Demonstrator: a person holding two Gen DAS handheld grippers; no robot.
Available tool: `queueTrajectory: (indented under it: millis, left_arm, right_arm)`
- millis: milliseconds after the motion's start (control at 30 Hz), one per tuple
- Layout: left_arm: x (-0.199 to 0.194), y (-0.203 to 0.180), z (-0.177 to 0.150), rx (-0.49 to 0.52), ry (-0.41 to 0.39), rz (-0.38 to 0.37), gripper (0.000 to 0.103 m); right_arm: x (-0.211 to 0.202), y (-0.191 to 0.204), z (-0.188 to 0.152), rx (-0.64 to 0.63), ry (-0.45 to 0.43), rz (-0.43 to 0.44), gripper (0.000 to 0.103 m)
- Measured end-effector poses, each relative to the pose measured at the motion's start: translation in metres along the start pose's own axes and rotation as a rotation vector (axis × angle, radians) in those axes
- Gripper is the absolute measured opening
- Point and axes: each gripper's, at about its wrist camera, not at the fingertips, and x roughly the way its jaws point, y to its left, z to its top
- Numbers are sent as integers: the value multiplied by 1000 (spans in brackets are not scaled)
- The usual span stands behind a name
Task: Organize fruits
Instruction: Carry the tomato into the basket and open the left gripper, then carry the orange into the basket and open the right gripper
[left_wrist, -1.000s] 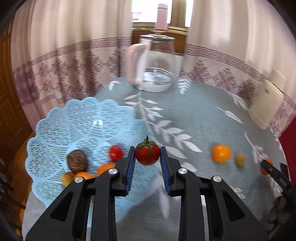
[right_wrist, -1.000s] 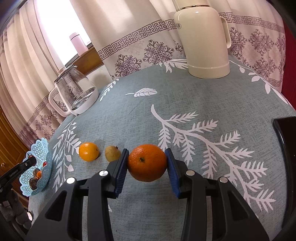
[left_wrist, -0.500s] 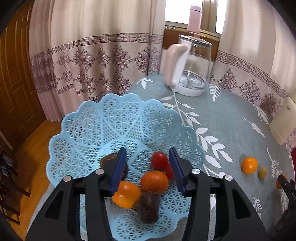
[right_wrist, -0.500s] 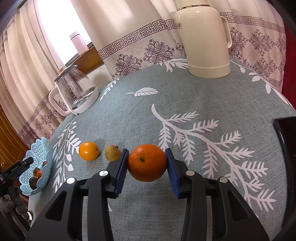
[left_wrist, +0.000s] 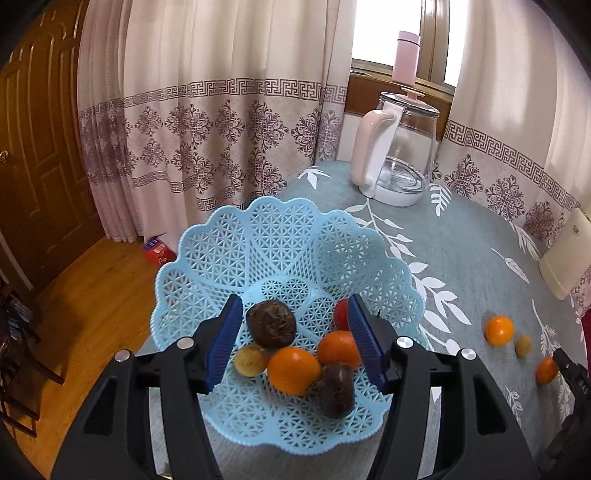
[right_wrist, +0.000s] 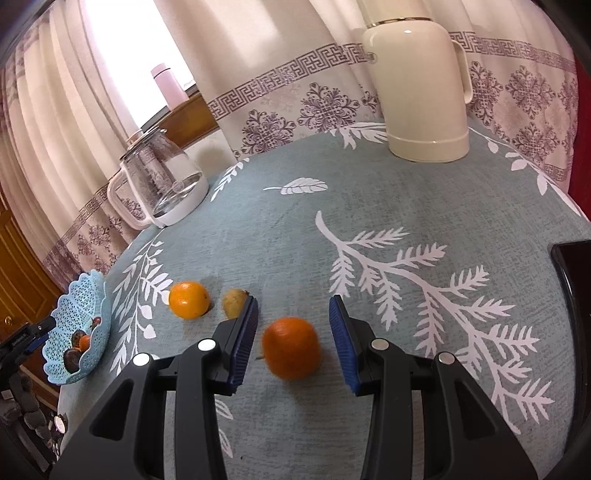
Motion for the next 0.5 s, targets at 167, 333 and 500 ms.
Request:
queueTrajectory:
  millis: [167, 333, 500]
  left_arm:
    - [-4, 2, -3, -2, 1, -7, 61]
    - [-8, 6, -5, -8, -5, -11, 61]
    - [-11, 11, -7, -26, -8, -18, 61]
  right_arm:
    - [1, -4, 1, 15, 8, -3, 42]
    - [1, -7, -2, 21, 35, -19, 42]
    - [-8, -2, -11, -20, 54, 27, 47]
